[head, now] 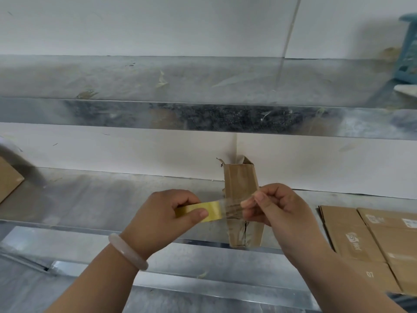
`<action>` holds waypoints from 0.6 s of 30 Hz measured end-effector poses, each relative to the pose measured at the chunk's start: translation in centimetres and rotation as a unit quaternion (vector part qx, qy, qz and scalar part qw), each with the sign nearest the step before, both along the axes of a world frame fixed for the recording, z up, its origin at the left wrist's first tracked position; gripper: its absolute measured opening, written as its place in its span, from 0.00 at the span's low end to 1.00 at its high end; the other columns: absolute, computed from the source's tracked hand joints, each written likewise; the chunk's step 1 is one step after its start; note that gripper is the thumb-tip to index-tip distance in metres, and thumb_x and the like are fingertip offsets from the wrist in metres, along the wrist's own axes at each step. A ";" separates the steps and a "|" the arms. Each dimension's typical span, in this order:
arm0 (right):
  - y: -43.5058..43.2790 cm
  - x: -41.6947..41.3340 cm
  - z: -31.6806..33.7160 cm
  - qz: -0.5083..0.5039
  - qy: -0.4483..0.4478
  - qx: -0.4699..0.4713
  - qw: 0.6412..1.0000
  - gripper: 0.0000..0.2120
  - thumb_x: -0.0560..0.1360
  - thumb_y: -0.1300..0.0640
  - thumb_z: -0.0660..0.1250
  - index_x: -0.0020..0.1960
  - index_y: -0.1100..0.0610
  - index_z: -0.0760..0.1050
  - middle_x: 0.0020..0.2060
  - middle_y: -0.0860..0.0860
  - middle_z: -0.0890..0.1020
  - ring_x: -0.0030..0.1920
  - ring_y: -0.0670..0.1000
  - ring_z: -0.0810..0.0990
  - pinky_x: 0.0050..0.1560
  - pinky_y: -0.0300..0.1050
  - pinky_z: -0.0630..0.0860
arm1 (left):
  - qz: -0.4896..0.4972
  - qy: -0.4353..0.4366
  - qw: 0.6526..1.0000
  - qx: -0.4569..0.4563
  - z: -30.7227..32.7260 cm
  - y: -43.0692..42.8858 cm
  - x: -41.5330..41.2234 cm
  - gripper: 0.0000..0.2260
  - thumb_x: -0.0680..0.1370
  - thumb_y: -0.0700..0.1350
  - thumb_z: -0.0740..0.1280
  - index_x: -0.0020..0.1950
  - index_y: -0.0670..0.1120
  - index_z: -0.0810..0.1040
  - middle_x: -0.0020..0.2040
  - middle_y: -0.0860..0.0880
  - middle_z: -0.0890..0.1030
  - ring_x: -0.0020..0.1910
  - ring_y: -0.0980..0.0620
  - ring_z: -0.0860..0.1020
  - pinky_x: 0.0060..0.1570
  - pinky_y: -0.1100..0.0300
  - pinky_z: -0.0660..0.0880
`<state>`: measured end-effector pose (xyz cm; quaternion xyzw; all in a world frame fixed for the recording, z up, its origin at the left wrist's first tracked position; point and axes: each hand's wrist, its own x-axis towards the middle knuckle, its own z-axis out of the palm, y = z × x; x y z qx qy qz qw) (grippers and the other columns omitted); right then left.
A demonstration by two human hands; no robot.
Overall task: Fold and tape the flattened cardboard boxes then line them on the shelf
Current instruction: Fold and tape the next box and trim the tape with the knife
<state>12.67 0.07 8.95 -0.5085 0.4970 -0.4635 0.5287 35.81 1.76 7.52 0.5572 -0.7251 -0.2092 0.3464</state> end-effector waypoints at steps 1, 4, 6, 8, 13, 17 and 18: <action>0.2 -0.4 0.0 -0.005 0.005 0.000 1.000 0.06 0.79 0.65 0.62 0.45 0.66 0.77 0.36 0.56 0.85 0.36 0.52 0.85 0.40 0.41 0.82 | 0.031 -0.061 0.997 -0.028 0.0 -0.2 0.0 0.16 0.68 0.68 0.63 0.36 0.57 0.78 0.33 0.57 0.78 0.35 0.55 0.77 0.33 0.63 0.72; 0.2 -1.3 -0.3 -0.016 0.016 0.013 1.000 0.07 0.79 0.64 0.62 0.45 0.64 0.77 0.37 0.55 0.86 0.38 0.53 0.85 0.42 0.43 0.82 | 0.044 -0.139 0.985 -0.087 -0.6 -0.7 0.2 0.23 0.69 0.75 0.57 0.34 0.57 0.74 0.29 0.59 0.74 0.31 0.58 0.74 0.34 0.66 0.68; 0.0 -1.9 -0.7 -0.030 0.023 0.031 0.999 0.07 0.80 0.64 0.62 0.45 0.63 0.77 0.38 0.55 0.86 0.38 0.53 0.85 0.47 0.48 0.82 | 0.008 -0.127 0.987 -0.097 -1.3 -0.7 0.3 0.23 0.73 0.73 0.54 0.38 0.56 0.77 0.32 0.60 0.76 0.33 0.59 0.74 0.39 0.66 0.68; 0.0 -2.3 -0.9 -0.031 0.042 0.039 0.998 0.07 0.80 0.64 0.62 0.44 0.62 0.77 0.37 0.54 0.86 0.38 0.53 0.85 0.48 0.50 0.81 | 0.007 -0.150 0.982 -0.118 -1.8 -0.5 0.4 0.24 0.74 0.71 0.54 0.39 0.55 0.79 0.32 0.61 0.76 0.32 0.59 0.74 0.39 0.65 0.68; 0.0 -3.5 -1.8 -0.048 0.100 0.020 0.994 0.06 0.80 0.62 0.63 0.45 0.60 0.77 0.37 0.51 0.86 0.38 0.52 0.85 0.44 0.45 0.82 | 0.078 -0.245 0.955 -0.148 -2.4 -1.1 -0.2 0.27 0.72 0.74 0.51 0.32 0.55 0.75 0.26 0.58 0.73 0.25 0.59 0.70 0.37 0.60 0.68; -0.5 -4.4 -3.1 -0.065 0.081 0.057 0.993 0.07 0.80 0.63 0.63 0.44 0.62 0.76 0.35 0.54 0.84 0.34 0.51 0.81 0.47 0.54 0.83 | 0.096 -0.298 0.939 -0.143 -3.4 -1.5 -1.5 0.29 0.71 0.76 0.47 0.32 0.55 0.74 0.26 0.58 0.72 0.25 0.59 0.69 0.38 0.60 0.66; -0.6 -4.5 -3.4 -0.069 0.073 0.063 0.993 0.07 0.80 0.63 0.62 0.44 0.63 0.76 0.34 0.54 0.84 0.34 0.51 0.81 0.48 0.54 0.83 | 0.092 -0.299 0.939 -0.140 -3.6 -1.6 -1.6 0.29 0.72 0.75 0.47 0.32 0.55 0.73 0.26 0.58 0.72 0.25 0.59 0.69 0.39 0.60 0.65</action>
